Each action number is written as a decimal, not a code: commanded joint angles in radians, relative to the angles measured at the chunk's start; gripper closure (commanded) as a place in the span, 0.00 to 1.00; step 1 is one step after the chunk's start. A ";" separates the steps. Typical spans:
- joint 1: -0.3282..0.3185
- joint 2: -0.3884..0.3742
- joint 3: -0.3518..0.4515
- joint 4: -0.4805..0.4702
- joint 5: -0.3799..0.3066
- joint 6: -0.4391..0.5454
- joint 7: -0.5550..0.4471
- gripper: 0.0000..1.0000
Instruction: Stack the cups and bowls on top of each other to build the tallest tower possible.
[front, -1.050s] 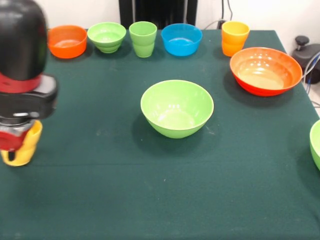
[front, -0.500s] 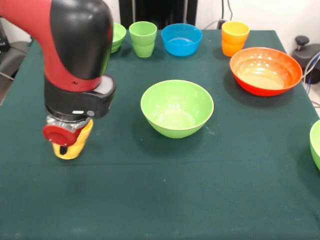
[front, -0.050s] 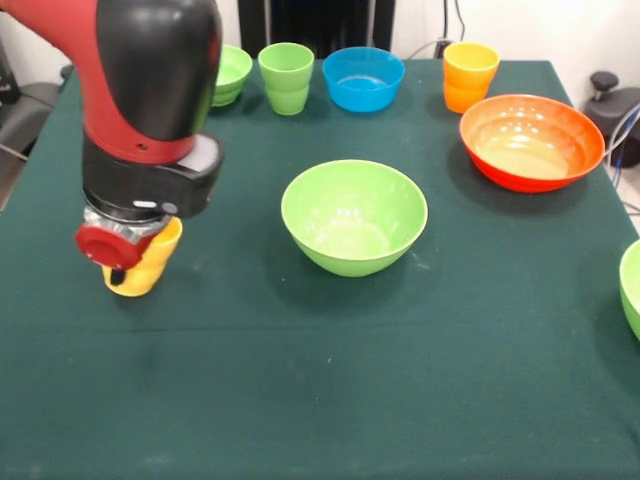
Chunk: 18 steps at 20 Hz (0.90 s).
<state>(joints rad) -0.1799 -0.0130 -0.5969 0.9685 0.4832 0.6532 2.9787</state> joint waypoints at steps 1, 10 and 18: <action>-0.097 -0.037 0.135 0.050 -0.072 -0.037 -0.114 1.00; -0.170 -0.010 0.141 -0.114 -0.204 -0.023 -0.249 0.00; -0.063 0.102 -0.123 -0.182 -0.217 0.013 0.116 0.00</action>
<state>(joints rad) -0.3387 -0.0033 -0.6832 0.8844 0.3287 0.6509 2.9764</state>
